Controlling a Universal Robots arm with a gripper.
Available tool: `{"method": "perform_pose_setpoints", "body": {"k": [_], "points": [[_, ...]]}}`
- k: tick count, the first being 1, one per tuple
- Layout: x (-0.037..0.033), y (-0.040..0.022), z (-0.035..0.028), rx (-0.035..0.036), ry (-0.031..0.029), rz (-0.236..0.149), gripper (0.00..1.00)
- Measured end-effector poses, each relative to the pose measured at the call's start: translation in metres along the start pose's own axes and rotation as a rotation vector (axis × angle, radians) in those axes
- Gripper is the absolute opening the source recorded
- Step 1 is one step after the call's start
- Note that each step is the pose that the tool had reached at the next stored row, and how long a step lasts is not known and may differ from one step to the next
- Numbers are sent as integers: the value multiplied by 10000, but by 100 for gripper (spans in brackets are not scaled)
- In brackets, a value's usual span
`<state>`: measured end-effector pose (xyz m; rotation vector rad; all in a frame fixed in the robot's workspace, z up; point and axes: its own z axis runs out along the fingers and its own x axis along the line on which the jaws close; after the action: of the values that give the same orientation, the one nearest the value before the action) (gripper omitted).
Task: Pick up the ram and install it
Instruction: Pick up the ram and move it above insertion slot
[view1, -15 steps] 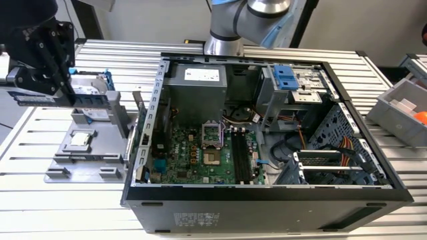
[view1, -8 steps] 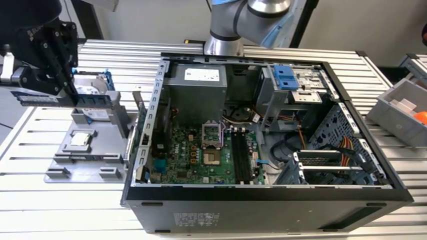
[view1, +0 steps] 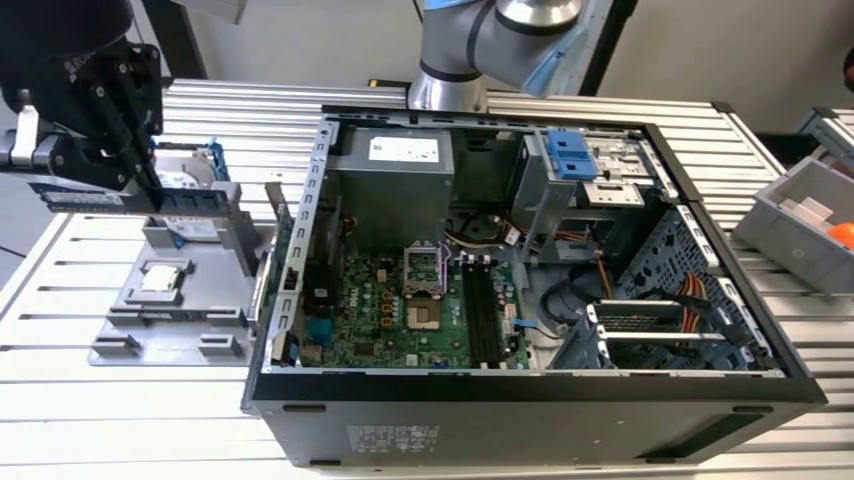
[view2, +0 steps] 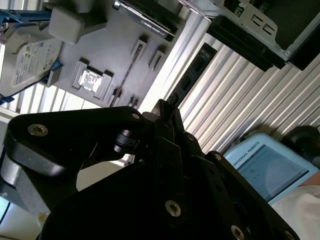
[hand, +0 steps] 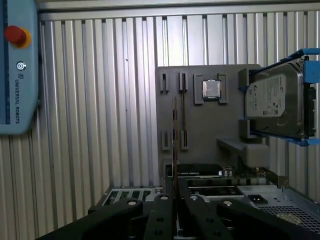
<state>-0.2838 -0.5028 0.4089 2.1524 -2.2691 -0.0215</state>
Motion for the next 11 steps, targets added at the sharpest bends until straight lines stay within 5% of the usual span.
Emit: {"method": "perform_pose_setpoints", "body": {"k": [11], "points": [[-5, -96, -2, -1, 1, 0, 0]]}}
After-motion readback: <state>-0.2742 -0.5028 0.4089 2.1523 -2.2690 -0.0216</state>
